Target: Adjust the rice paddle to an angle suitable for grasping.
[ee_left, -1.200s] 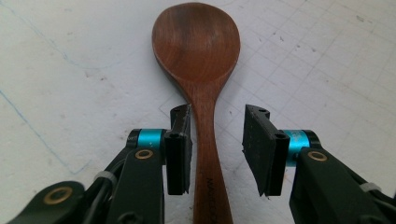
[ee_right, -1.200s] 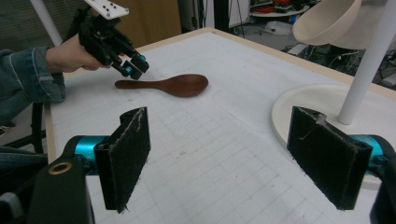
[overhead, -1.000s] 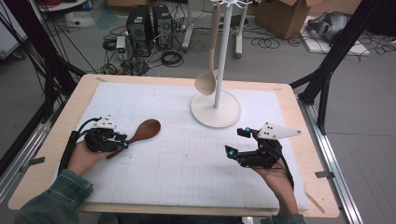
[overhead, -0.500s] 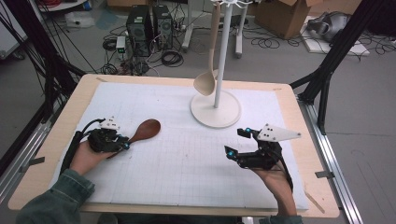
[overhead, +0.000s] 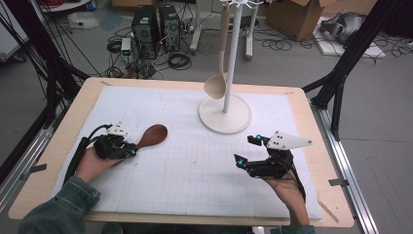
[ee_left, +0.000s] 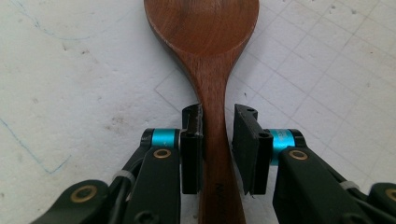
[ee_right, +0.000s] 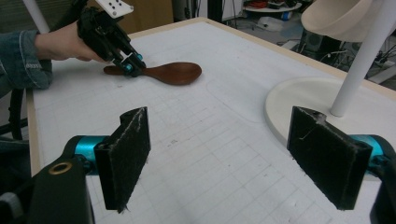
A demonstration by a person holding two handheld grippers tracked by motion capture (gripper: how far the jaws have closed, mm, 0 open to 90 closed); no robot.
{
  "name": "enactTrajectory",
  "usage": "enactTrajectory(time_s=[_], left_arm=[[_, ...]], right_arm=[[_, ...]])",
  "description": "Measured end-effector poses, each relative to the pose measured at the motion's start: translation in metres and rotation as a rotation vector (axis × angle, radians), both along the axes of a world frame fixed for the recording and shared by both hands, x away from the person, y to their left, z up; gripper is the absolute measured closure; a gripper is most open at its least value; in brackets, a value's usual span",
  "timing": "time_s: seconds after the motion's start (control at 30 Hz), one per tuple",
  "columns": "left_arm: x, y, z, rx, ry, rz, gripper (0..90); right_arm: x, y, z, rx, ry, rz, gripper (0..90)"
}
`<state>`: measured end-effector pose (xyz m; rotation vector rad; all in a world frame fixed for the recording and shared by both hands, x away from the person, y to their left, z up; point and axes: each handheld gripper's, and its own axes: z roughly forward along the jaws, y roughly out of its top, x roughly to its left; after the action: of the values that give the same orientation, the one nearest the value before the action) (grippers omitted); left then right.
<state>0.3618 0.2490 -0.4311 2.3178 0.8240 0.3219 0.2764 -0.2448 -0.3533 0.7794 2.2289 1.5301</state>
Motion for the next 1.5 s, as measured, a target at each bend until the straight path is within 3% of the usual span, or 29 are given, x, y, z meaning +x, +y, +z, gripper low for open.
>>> enactTrajectory(time_s=[0.3, 0.87, 1.03, 1.5], left_arm=[[0.000, -0.001, 0.000, 0.003, -0.017, -0.003, 78.0], [-0.004, -0.001, 0.008, -0.103, -0.017, -0.068, 78.3], [-0.006, -0.006, 0.009, -0.112, -0.015, -0.105, 78.4], [-0.019, -0.026, 0.008, -0.137, 0.022, -0.272, 78.3]], right_arm=[[0.001, 0.000, -0.004, -0.005, 0.006, 0.002, 20.8], [0.005, 0.004, -0.006, -0.022, 0.020, 0.013, 20.9], [0.005, 0.005, -0.007, -0.028, 0.021, 0.013, 20.9], [0.005, 0.011, -0.009, -0.052, 0.030, 0.032, 20.9]])
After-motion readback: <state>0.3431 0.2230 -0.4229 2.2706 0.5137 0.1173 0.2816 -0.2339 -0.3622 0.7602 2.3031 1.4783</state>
